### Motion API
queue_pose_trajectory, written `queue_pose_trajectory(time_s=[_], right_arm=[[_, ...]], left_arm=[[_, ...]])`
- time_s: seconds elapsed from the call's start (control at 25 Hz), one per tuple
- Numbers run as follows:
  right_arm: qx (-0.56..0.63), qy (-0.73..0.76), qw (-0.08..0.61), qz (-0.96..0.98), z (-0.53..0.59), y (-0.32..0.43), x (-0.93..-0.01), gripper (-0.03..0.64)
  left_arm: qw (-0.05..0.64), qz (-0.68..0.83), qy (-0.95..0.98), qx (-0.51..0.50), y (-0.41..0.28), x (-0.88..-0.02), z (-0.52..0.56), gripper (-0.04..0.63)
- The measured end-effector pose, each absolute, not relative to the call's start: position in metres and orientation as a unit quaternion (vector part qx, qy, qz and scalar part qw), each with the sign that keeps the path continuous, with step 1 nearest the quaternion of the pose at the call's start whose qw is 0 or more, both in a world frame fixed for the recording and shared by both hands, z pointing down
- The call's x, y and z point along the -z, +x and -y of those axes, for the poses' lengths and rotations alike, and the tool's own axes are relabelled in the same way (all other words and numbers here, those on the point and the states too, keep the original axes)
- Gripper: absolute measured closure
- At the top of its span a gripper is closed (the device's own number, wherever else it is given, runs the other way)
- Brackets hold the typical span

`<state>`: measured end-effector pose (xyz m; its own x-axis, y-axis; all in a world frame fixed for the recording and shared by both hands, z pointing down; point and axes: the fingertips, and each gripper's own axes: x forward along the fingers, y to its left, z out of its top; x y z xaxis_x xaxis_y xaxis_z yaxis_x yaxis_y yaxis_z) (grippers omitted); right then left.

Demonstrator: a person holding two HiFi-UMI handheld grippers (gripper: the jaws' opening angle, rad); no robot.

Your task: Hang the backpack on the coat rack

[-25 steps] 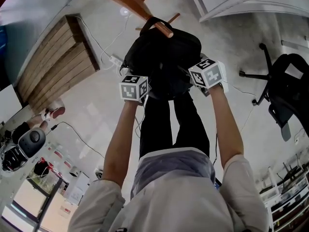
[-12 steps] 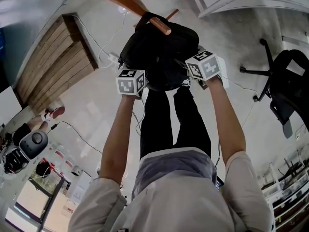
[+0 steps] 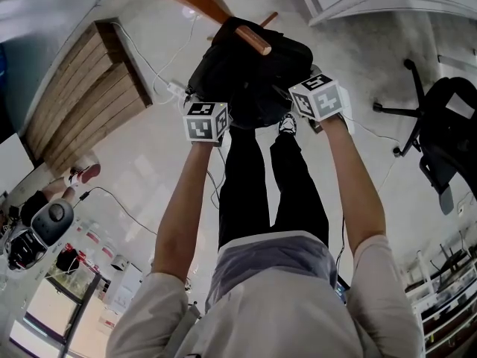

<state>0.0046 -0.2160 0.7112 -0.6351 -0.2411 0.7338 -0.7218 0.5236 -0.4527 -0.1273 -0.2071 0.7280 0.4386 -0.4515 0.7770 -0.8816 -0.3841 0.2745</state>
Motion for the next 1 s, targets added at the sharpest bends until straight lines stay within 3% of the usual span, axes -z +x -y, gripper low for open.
queue_pose_trajectory(time_s=[0.76,1.0], right_arm=[[-0.388,0.349,0.296,0.800,0.244,0.004,-0.728,0.304],[-0.373,0.365,0.289,0.803,0.252,0.010,-0.733,0.262]], left_arm=[[0.281,0.447,0.790,-0.311,-0.138,-0.743,0.238,0.405],[0.283,0.453,0.797,-0.282,-0.140,-0.746,0.247,0.343]])
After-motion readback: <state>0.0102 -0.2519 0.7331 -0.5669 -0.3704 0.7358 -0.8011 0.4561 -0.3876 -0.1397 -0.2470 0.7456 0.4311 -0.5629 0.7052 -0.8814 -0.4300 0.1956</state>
